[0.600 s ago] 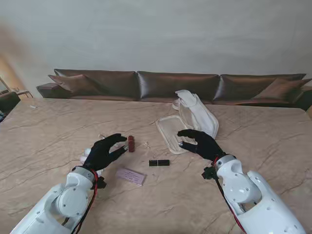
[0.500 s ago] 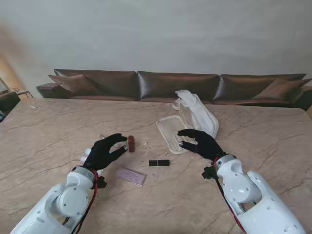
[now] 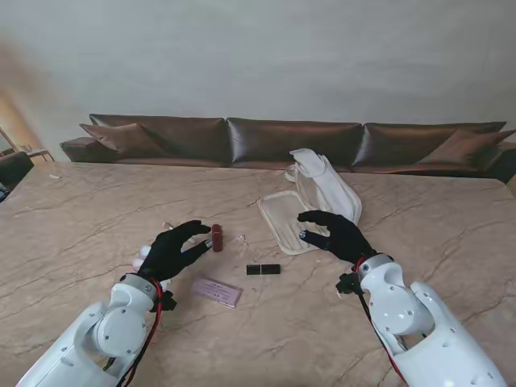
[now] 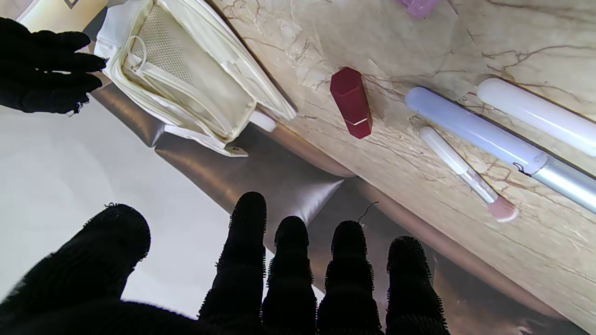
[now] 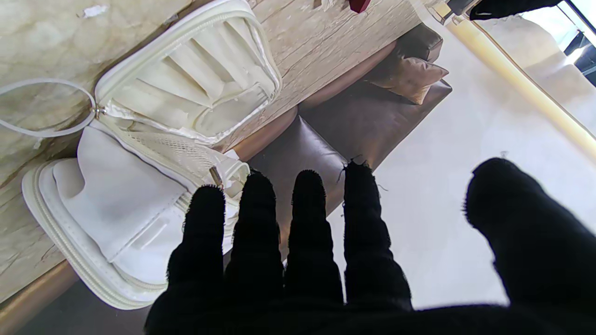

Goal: Pack the cosmetics bag

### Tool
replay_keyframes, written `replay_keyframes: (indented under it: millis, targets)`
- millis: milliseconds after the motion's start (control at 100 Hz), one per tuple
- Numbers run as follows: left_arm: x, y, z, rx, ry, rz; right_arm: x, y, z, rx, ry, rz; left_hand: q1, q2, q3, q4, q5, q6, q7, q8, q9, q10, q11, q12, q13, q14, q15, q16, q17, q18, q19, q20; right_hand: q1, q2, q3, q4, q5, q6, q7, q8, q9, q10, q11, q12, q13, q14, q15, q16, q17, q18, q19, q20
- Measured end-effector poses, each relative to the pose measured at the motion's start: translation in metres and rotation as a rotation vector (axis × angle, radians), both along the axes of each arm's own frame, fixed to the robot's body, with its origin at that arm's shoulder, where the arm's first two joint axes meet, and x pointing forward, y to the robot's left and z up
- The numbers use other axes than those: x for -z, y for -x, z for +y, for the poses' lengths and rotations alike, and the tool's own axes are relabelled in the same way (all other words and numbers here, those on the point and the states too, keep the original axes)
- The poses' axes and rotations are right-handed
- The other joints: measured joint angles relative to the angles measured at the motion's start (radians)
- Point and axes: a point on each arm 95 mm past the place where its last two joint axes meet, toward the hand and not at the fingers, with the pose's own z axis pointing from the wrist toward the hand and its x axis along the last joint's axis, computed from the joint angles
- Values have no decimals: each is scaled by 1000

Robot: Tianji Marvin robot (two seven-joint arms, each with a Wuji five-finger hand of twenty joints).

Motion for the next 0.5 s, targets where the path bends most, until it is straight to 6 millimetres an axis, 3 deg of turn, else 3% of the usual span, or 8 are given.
replay_keyframes:
  millis: [300,500]
  targets:
    - [4,4,10,5,-11,-3,-21,-18,-2,31,83,-35,0,0,0,0,0,0,0,0,0,0,0,0,0,0,0,0,0,0,0,0,0,0,0,0,-14,11,-8,0,-2,0,0,0,-8,0,0,0,-1,-13,0,-11]
    - [7,8,18,4,-21,-6,-41,-35,-7,64,199,-80,0,0,0,0,0,0,0,0,0,0,0,0,0,0,0,0,0,0,0,0,5,-79,0,0,-93,38,-27,-15,-77,3,-3,5,-43,-16,-1,-12,-12,-52,-18,-32]
